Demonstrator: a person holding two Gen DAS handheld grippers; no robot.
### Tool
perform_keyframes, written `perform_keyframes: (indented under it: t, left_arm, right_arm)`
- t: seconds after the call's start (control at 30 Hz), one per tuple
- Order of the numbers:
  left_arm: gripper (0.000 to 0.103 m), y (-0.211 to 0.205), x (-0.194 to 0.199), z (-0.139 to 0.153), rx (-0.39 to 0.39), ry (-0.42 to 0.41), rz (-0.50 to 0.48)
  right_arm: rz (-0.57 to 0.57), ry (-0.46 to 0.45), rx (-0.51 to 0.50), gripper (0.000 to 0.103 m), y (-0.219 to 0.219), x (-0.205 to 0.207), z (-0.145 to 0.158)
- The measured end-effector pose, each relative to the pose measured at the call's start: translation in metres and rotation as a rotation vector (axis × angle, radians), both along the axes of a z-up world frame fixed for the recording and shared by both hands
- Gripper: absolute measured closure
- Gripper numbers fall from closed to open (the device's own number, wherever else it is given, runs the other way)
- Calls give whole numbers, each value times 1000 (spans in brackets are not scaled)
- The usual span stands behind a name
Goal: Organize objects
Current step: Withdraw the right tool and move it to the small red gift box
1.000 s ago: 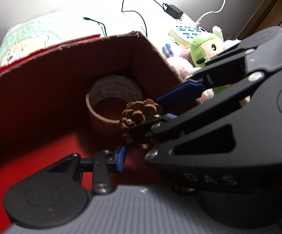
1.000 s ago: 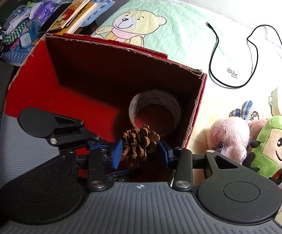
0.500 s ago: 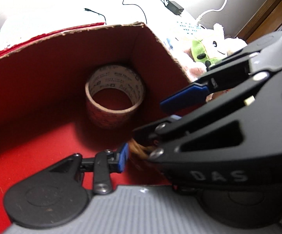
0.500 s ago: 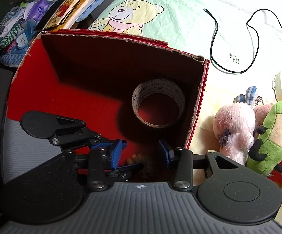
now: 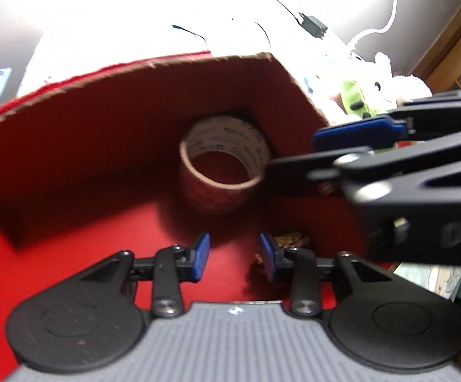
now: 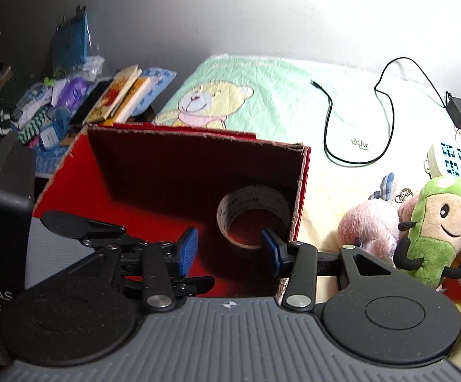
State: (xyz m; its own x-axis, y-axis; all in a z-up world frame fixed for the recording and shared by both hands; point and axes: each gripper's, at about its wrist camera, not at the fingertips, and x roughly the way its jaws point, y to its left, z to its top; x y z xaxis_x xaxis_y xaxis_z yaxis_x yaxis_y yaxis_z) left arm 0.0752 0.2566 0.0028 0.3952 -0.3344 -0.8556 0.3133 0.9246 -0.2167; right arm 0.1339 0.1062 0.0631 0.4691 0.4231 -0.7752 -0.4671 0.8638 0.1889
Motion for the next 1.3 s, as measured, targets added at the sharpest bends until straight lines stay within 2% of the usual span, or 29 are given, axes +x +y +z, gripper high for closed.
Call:
perform_keyframes:
  t: [0.17, 0.4, 0.8, 1.3]
  left_arm:
    - [54, 13, -13, 19, 33, -75, 59]
    - [49, 26, -32, 36, 61, -119, 128]
    - [35, 23, -70, 58, 190, -194, 185]
    - [32, 25, -95, 61, 295, -219, 203]
  right_arm:
    - [-82, -15, 196, 57, -23, -13, 1]
    - [-156, -33, 335, 62, -38, -34, -3]
    - [-107, -97, 340, 62, -38, -77, -1]
    - [-129, -3, 412, 62, -40, -101, -19]
